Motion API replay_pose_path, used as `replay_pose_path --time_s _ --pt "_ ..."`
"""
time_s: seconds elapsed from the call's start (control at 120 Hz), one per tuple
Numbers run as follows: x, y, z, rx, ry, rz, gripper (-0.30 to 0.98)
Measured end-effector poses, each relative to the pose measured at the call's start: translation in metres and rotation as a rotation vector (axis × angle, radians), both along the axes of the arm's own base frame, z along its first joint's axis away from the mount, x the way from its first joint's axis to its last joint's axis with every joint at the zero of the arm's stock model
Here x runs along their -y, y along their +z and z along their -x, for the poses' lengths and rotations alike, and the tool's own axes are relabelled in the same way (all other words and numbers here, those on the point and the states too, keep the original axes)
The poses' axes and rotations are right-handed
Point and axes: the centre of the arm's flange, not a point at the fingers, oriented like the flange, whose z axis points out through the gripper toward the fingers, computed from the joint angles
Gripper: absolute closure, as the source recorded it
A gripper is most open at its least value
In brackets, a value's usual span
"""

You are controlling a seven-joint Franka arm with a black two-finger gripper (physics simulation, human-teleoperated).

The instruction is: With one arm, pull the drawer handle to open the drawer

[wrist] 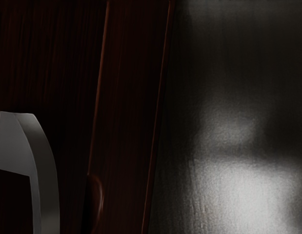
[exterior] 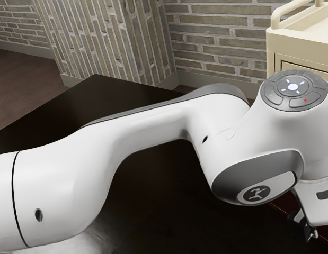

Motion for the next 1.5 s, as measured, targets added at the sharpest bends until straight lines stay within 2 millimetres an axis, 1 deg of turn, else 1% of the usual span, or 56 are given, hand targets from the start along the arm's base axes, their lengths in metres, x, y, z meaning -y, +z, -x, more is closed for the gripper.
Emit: replay_pose_path --time_s 0.15,0.258,0.542,0.658,0.917,1.117,1.5 --pt "-0.001 0.001 0.0 -0.006 0.007 0.013 0.13" --pt "-0.001 0.005 0.002 -0.018 0.016 0.028 0.23" --pt "-0.002 0.006 0.012 -0.077 0.033 0.044 0.27" --pt "-0.004 0.011 0.02 -0.087 0.035 0.043 0.31" --pt "-0.009 0.011 0.034 -0.115 0.039 0.02 0.31" --pt "-0.017 0.016 0.052 -0.132 0.039 0.007 0.34" --pt "-0.027 0.011 0.077 -0.166 0.034 -0.003 0.29"
